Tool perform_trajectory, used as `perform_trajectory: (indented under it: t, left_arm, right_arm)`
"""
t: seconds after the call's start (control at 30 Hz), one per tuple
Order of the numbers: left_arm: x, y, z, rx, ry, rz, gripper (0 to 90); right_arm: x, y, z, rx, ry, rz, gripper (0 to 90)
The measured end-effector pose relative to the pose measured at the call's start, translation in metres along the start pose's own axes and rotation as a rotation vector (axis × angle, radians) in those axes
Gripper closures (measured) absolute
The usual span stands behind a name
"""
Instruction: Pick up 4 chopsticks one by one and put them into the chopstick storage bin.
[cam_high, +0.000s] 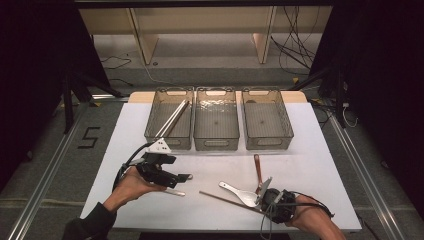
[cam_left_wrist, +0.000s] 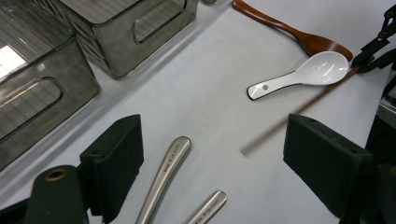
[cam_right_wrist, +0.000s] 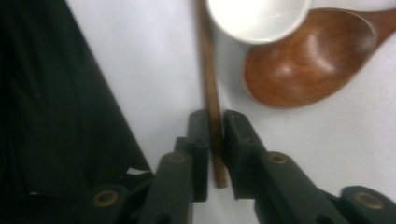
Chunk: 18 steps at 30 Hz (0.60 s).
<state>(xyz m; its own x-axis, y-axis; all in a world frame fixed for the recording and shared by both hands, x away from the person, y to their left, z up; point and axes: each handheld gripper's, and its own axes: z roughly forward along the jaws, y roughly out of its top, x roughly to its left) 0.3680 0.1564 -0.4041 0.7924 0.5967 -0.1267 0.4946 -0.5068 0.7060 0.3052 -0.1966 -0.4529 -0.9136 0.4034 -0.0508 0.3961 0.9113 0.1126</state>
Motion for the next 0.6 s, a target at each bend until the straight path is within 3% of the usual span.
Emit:
perform_trajectory:
  t: [0.33, 0.5, 0.6]
  left_arm:
    - [-0.002, 0.0, 0.003, 0.016, -0.02, 0.014, 22.0]
    - [-0.011, 0.003, 0.013, 0.04, -0.055, 0.054, 24.1]
    - [-0.02, 0.005, 0.022, 0.068, -0.066, 0.101, 23.5]
  right_arm:
    - [0.003, -0.002, -0.001, -0.02, 0.02, -0.077, 84.8]
    - [0.005, -0.001, -0.005, -0.031, 0.015, -0.1, 85.0]
    - [0.007, -0.001, -0.01, -0.049, 0.014, -0.103, 85.1]
